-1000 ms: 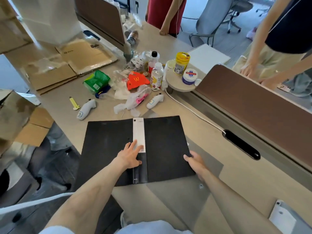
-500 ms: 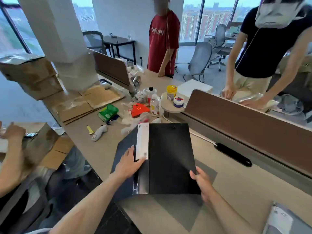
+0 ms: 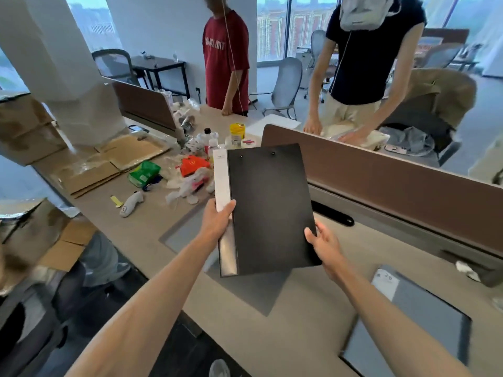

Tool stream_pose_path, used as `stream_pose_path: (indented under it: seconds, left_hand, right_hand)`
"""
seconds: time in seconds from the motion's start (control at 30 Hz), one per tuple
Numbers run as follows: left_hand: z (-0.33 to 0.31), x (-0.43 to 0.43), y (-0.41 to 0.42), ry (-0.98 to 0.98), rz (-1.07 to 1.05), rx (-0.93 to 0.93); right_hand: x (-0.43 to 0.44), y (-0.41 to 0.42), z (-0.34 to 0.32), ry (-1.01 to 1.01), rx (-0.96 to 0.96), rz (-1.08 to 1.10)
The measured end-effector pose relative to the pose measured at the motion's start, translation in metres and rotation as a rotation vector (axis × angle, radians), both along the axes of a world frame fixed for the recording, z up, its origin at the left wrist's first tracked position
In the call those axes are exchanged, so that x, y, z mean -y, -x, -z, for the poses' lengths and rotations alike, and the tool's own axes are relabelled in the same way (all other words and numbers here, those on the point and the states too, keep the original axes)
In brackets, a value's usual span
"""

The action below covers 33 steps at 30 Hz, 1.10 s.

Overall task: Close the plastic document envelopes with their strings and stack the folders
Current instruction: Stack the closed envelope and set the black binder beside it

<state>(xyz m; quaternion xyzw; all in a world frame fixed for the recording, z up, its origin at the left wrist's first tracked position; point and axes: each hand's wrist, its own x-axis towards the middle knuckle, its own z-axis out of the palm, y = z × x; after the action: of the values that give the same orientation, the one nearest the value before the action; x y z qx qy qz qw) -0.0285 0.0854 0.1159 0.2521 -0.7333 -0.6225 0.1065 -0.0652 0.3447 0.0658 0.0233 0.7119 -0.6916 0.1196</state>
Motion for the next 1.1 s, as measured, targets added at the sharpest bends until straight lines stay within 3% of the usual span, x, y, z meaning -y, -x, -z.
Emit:
stream_pose_path:
  seconds: [0.17,0.33,0.53,0.8,0.9,1.03,1.1]
  left_hand:
    - [0.005,-0.044,0.014,-0.149,0.119,0.005]
    - [0.022,-0.066,0.032,-0.117,0.302,0.030]
    - [0.077,-0.071,0.046,0.121,0.494,0.213]
    - [0.152,-0.075,0.051,0.279,0.838,0.465]
    - [0.161,-0.085,0.056,0.349,0.953,0.421]
    - [0.162,-0.111,0.060,0.615,1.041,0.200]
    - [0.161,-0.133,0.058,0.628,1.122,0.164]
  right_hand:
    - [-0.034,-0.005,0.010,-0.398,-0.094,0.083]
    - [-0.053,-0.016,0.009,-0.206,0.048,0.146]
    - [-0.052,-0.028,0.045,-0.536,0.206,0.233]
    - [-0.055,-0.059,0.089,-0.600,0.500,0.296]
    - [-0.062,-0.063,0.088,-0.614,0.516,0.389]
    - [-0.072,-0.074,0.086,-0.638,0.440,0.598]
    - [-0.081,-0.084,0.086,-0.640,0.434,0.653]
